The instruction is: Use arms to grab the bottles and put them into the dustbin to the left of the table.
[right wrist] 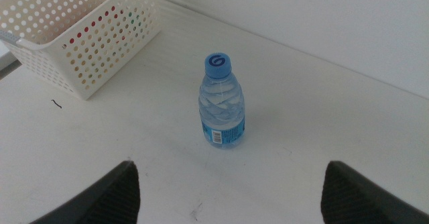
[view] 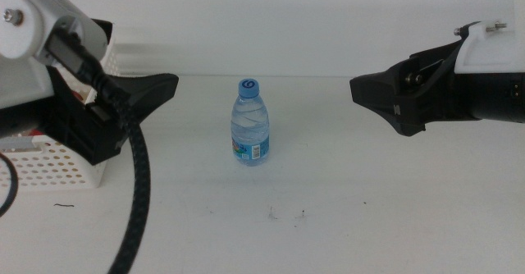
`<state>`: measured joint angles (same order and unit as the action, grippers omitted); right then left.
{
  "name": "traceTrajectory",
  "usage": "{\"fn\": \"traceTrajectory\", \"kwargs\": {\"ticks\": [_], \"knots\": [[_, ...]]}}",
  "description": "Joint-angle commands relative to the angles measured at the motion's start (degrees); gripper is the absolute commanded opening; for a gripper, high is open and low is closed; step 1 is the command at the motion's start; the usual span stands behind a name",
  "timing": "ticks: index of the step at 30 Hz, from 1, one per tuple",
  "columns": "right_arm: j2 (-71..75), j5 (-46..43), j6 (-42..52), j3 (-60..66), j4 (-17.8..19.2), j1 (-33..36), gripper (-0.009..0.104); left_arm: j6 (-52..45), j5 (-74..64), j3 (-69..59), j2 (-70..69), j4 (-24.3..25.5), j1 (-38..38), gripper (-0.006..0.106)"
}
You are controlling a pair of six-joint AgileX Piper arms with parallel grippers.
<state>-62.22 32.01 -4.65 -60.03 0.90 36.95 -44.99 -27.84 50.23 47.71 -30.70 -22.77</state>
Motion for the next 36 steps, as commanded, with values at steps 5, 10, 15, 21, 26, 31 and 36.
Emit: {"fn": "traceTrajectory", "kwargs": {"ticks": [5,10,15,21,26,31,36], "knots": [[0.1,-0.5,0.0,-0.3,0.2,0.0,0.085,22.2,4.1,-1.4,0.3,13.0,-0.9,0.094],[0.1,-0.5,0.0,-0.3,0.1,0.0,0.085,37.6,9.9,-6.9,0.3,24.8,-4.8,0.094],[0.1,-0.5,0.0,-0.3,0.1,0.0,0.085,38.1,23.9,-15.7,0.4,23.9,-7.4,0.094],[0.1,-0.5,0.0,-0.3,0.1,0.0,0.085,42.1,33.0,-25.7,0.5,23.1,-7.5,0.094],[0.1,-0.5,0.0,-0.3,0.1,0.0,0.085,42.6,36.2,-29.7,0.5,23.1,-7.5,0.094],[0.1,-0.5,-0.3,-0.3,0.1,0.0,0.085,42.6,36.8,-29.7,0.5,23.1,-7.5,0.094],[0.1,-0.5,-0.3,-0.3,0.1,0.0,0.085,42.6,37.7,-29.7,0.5,23.1,-7.5,0.094]]}}
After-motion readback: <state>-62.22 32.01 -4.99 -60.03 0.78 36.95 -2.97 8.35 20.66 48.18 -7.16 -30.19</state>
